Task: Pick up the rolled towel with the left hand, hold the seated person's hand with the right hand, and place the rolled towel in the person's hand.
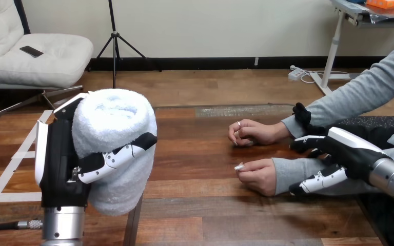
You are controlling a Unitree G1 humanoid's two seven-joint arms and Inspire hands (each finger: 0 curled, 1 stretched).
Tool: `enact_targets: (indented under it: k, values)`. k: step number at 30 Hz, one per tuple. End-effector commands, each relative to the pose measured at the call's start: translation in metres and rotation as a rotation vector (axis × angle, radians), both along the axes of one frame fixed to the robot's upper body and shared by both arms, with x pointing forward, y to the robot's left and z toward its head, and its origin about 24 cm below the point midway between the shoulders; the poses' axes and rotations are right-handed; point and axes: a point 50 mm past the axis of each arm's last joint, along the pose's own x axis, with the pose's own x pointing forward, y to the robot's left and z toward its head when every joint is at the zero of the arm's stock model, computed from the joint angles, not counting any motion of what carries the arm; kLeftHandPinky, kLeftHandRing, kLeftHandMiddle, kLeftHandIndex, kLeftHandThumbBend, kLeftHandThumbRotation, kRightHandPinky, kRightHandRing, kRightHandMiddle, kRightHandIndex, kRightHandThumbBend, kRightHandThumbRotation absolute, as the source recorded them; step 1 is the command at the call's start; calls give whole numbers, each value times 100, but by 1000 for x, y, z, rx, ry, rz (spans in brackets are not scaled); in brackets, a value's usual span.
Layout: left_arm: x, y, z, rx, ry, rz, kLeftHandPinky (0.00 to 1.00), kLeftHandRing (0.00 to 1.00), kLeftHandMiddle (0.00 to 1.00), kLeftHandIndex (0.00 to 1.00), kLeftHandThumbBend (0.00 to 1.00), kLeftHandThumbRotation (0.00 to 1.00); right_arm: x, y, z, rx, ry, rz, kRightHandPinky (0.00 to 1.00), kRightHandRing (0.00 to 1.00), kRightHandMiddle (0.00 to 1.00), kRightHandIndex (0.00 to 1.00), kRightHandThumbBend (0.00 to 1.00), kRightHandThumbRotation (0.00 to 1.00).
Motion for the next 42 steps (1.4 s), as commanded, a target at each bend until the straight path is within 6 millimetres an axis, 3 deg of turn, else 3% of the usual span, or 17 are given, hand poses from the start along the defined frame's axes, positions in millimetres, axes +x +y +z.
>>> enact_targets:
  k: [1, 21, 31, 42]
  values:
    - [6, -2, 18, -3, -103, -1, 28, 32, 38, 43, 64, 0, 22, 1, 34, -46, -107, 4, 68, 80, 85, 84, 100, 35]
    - [7, -3, 18, -4, -102, -5, 27, 31, 38, 42, 64, 0, 29, 12, 34, -191, -110, 77, 84, 85, 85, 83, 100, 39]
    - [7, -2, 19, 4, -107, 0, 27, 31, 37, 42, 64, 0, 32, 17, 34, -220, -111, 88, 73, 82, 83, 80, 100, 31]
    - [7, -1, 18, -8, -106, -5, 27, 31, 37, 42, 64, 0, 35, 20, 36, -251, -123, 100, 70, 80, 80, 77, 100, 24]
